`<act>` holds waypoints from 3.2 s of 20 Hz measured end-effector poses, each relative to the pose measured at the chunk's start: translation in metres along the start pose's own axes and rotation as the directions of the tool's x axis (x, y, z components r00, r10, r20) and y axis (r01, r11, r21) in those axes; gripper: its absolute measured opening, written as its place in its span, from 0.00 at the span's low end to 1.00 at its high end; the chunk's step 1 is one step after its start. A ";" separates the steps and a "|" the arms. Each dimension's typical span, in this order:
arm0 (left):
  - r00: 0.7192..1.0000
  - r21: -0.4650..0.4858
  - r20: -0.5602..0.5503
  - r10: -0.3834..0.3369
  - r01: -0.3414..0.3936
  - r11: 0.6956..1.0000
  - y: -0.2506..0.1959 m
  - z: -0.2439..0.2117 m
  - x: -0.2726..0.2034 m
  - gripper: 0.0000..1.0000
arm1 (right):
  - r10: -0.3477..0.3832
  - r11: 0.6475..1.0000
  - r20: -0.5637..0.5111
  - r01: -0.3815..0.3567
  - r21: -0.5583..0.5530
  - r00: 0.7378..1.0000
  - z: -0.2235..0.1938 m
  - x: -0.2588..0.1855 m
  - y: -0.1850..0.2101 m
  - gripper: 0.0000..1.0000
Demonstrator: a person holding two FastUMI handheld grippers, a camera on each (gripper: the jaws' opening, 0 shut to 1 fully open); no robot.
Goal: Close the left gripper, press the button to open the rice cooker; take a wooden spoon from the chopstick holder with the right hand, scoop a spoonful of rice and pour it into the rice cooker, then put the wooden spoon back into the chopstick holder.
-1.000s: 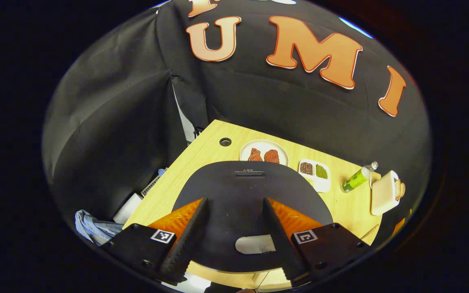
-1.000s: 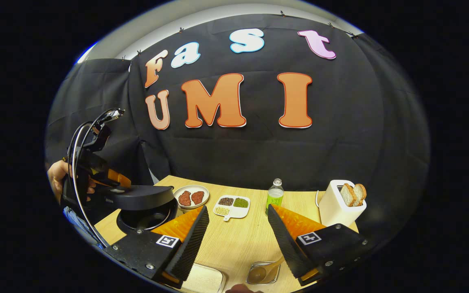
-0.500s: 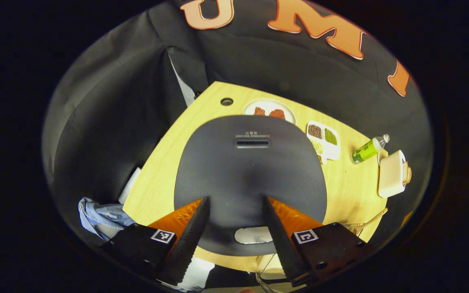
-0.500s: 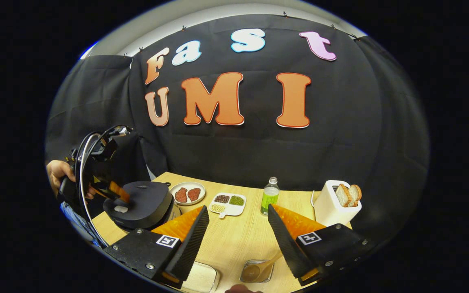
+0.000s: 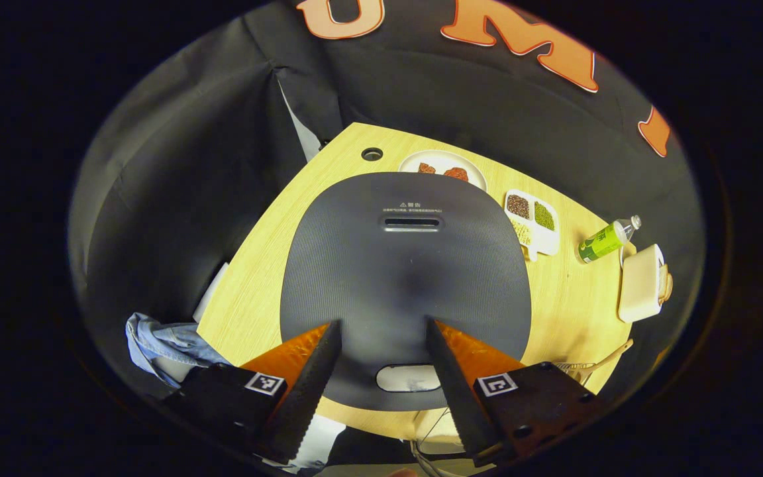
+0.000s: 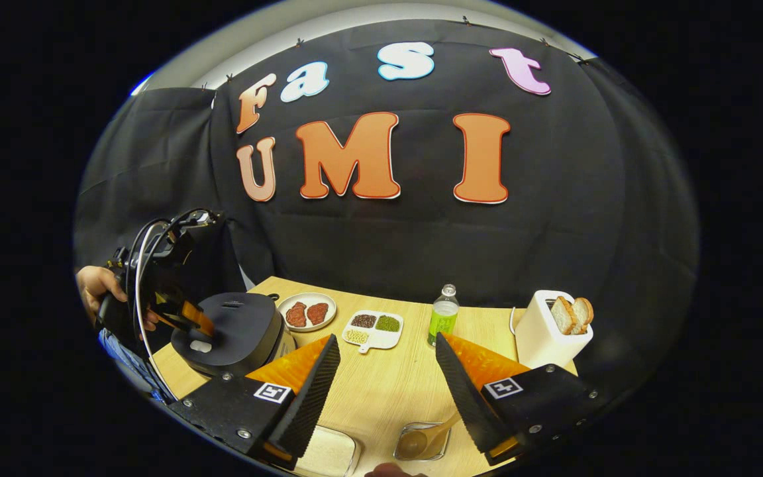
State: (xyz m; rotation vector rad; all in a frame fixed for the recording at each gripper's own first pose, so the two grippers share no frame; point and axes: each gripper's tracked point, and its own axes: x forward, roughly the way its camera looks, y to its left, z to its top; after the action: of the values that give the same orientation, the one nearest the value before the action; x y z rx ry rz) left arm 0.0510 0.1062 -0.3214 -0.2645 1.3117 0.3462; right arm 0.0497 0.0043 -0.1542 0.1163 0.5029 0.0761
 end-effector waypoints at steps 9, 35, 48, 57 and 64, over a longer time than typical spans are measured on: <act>0.999 0.020 0.052 -0.003 0.001 1.000 0.001 -0.003 0.003 0.92 | 0.007 1.000 0.008 -0.007 -0.028 1.000 0.001 -0.003 0.010 0.90; 0.713 0.142 0.686 -0.144 0.062 0.988 -0.019 0.051 -0.112 0.85 | 0.004 0.997 0.289 0.018 -0.071 0.957 0.086 -0.047 0.010 0.98; 0.391 0.234 0.885 -0.253 0.097 0.968 -0.034 0.067 -0.243 0.84 | -0.008 0.996 0.345 0.037 -0.076 0.939 0.111 -0.056 0.011 0.97; 0.292 0.251 0.919 -0.263 0.080 0.965 -0.023 0.053 -0.269 0.84 | -0.001 0.995 0.424 0.044 -0.092 0.906 0.128 -0.065 0.021 0.97; 0.272 0.260 0.924 -0.268 0.068 0.963 -0.018 0.042 -0.272 0.84 | 0.015 0.995 0.428 0.028 -0.094 0.904 0.128 -0.066 0.031 0.97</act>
State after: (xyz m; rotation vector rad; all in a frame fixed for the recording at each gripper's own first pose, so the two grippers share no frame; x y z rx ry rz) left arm 0.0368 0.0792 -0.0470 -0.0024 0.0453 0.1328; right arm 0.0527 0.0165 -0.0072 0.0324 0.0574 0.0660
